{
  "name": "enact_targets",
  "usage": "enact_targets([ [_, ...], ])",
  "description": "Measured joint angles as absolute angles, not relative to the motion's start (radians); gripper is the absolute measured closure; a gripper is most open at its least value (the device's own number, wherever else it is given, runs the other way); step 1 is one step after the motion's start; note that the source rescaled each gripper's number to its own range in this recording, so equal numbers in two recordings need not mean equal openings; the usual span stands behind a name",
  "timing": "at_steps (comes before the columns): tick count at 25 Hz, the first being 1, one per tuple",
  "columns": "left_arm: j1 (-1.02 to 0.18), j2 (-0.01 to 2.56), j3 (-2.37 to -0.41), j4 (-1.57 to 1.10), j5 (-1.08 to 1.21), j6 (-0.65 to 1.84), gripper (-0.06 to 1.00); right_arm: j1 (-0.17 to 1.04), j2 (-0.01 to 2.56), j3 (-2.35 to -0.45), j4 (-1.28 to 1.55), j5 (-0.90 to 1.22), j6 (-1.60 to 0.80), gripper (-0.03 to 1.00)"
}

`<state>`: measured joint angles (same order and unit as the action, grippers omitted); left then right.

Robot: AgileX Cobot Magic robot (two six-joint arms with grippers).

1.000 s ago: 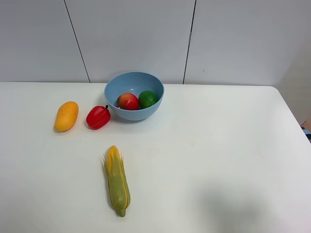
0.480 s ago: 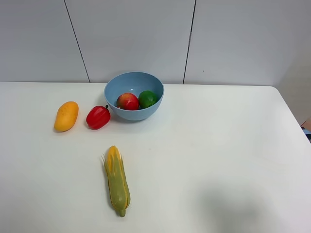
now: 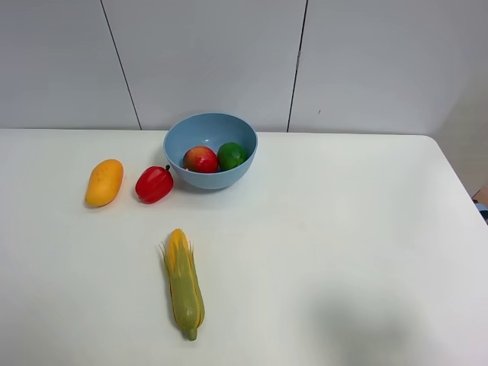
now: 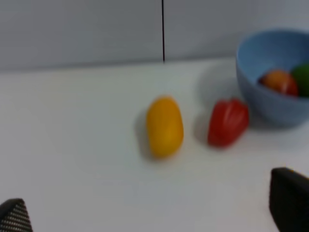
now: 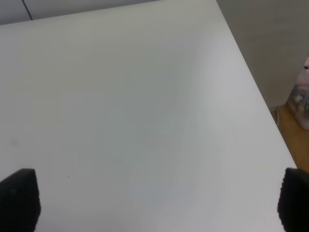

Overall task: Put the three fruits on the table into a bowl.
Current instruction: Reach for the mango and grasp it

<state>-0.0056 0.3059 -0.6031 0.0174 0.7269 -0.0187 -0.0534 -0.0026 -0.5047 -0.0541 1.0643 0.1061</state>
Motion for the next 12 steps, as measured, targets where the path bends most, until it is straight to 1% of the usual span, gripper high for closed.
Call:
enact_targets([
  [6, -0.006, 0.820, -0.651, 0.011, 0.326, -0.021, -0.06, -0.053, -0.003, -0.505, -0.054, 1.064, 0.106, -0.02],
  [12, -0.006, 1.313, -0.714, -0.010, 0.175, -0.018, -0.06, -0.053, -0.003, -0.505, -0.054, 1.064, 0.106, -0.02],
])
